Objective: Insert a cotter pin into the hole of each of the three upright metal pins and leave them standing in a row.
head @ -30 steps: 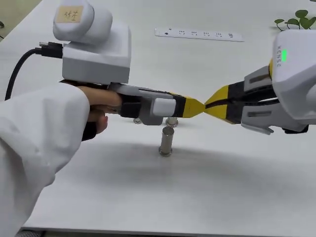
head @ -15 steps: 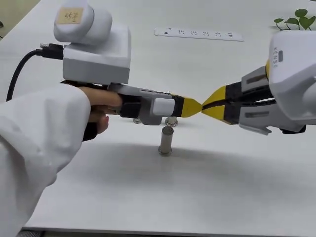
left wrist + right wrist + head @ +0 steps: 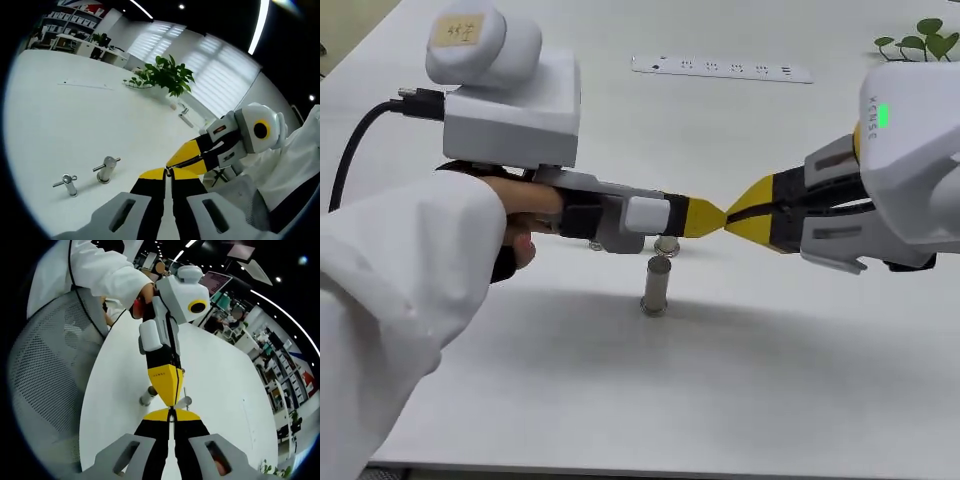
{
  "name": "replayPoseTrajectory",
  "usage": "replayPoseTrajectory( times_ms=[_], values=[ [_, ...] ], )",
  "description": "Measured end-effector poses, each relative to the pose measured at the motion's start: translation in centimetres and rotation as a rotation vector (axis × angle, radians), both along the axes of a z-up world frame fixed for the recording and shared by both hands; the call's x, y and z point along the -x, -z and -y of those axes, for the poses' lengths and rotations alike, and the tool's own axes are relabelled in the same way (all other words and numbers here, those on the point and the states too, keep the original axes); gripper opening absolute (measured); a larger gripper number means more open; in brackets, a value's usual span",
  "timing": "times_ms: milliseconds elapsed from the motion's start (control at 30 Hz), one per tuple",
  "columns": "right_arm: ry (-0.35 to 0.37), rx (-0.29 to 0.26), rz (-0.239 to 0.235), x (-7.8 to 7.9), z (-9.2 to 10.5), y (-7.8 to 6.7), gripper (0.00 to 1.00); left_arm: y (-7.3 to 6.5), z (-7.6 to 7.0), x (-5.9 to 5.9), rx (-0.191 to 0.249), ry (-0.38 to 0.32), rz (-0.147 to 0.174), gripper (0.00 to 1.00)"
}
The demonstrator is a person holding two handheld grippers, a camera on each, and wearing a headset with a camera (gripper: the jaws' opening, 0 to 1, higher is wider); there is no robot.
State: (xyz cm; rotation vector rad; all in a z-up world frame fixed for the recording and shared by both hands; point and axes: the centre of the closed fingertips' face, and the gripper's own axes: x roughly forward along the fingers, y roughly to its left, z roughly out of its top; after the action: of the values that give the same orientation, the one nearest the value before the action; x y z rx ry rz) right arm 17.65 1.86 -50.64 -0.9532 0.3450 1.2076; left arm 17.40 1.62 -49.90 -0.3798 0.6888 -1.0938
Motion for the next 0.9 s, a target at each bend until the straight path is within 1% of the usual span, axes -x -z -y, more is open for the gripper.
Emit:
replayPoseTrajectory(
  times_ms=[100, 233, 300, 367, 400, 433, 500, 700, 800, 867, 900],
  values=[
    [-0.001, -0.002, 0.003, -0.05, -0.10, -0.06, 0.00, -0.06, -0.06, 0.00, 0.006, -0.007, -0.010, 0.00],
    [0.000, -0.006, 0.005, -0.04, -0.14, -0.26, 0.00, -0.26, -0.08, -0.03, 0.011, -0.012, 0.003, 0.00],
    [0.005, -0.010, -0.003, 0.02, -0.16, -0.27, 0.00, -0.32, -0.07, 0.07, 0.007, -0.008, 0.008, 0.00],
    [0.015, -0.016, -0.004, -0.14, -0.19, -0.29, 0.00, -0.23, -0.23, -0.24, 0.003, -0.028, -0.006, 0.00],
    [0.022, -0.021, -0.008, -0.22, -0.20, -0.28, 0.00, -0.26, -0.25, -0.34, 0.002, -0.027, 0.000, 0.00],
    [0.027, -0.023, -0.015, -0.27, -0.23, -0.25, 0.00, -0.24, -0.20, -0.34, -0.008, -0.024, 0.014, 0.00],
    [0.027, -0.026, -0.022, -0.12, -0.25, -0.21, 0.00, -0.18, -0.19, -0.29, -0.014, -0.019, 0.021, 0.00],
    [0.014, -0.031, -0.035, 0.11, -0.49, -0.11, 0.00, -0.06, -0.33, -0.09, -0.020, -0.013, 0.017, 0.00],
    [0.035, -0.061, -0.063, 0.14, -0.61, -0.11, 0.00, 0.08, -0.46, 0.02, -0.030, -0.011, 0.018, 0.00],
    [0.047, -0.062, -0.077, 0.10, -0.46, -0.04, 0.06, 0.38, -0.67, 0.13, -0.049, -0.007, 0.023, 0.00],
    [0.059, -0.071, -0.102, 0.14, -0.44, 0.07, 0.08, 0.50, -0.79, 0.23, -0.057, -0.002, 0.028, 0.00]
  ],
)
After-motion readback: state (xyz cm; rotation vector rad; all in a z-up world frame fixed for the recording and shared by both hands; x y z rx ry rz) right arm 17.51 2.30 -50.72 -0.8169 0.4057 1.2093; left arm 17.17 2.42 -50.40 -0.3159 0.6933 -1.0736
